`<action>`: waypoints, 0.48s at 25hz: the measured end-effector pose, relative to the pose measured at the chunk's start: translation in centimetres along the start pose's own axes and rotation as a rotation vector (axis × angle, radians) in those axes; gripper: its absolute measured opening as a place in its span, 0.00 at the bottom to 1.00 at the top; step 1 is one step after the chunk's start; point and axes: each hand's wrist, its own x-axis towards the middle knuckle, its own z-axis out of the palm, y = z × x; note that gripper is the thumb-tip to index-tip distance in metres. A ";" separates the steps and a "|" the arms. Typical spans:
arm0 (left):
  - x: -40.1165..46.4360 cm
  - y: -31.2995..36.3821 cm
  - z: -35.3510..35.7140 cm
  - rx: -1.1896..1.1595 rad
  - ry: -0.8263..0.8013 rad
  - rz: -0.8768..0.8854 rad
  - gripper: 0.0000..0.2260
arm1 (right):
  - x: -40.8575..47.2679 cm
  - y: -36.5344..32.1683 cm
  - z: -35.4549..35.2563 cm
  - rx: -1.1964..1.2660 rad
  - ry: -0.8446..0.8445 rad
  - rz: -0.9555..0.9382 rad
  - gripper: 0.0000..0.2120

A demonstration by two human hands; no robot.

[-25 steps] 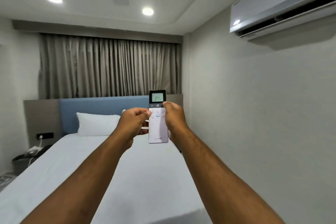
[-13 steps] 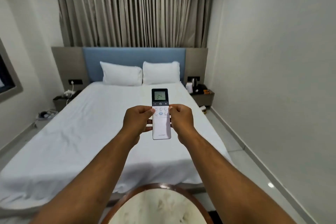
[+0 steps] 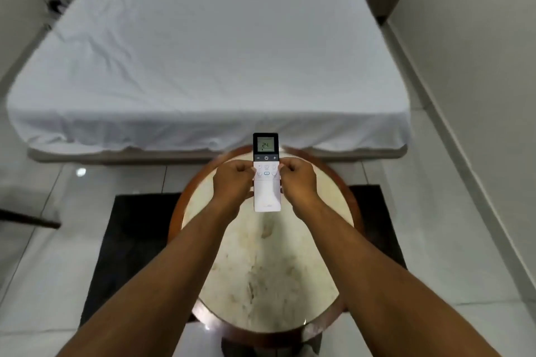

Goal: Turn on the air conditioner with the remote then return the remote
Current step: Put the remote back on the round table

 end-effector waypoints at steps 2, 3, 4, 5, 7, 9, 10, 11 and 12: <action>1.1 -5.6 0.0 0.031 0.037 -0.098 0.09 | 0.4 5.2 1.9 -0.034 -0.019 0.085 0.12; 1.5 -7.8 0.0 0.040 0.045 -0.143 0.09 | 0.6 7.3 2.6 -0.049 -0.027 0.117 0.12; 2.0 -9.8 0.0 0.038 0.045 -0.184 0.09 | 0.7 9.2 3.1 -0.071 -0.036 0.139 0.12; 2.5 -12.1 0.2 0.033 0.048 -0.231 0.09 | 1.1 11.3 3.8 -0.100 -0.047 0.160 0.12; 3.7 -16.3 0.7 0.039 0.059 -0.302 0.09 | 2.0 15.3 4.9 -0.161 -0.057 0.193 0.12; 4.2 -19.7 1.1 0.047 0.059 -0.355 0.09 | 2.2 18.8 5.6 -0.205 -0.056 0.235 0.13; 4.4 -21.3 1.4 0.059 0.055 -0.371 0.10 | 2.3 20.3 5.9 -0.217 -0.051 0.253 0.13; 4.6 -22.4 1.6 0.079 0.050 -0.384 0.10 | 2.2 21.4 6.2 -0.225 -0.048 0.268 0.13; 4.7 -23.5 1.7 0.095 0.049 -0.397 0.11 | 2.2 22.6 6.5 -0.231 -0.045 0.277 0.13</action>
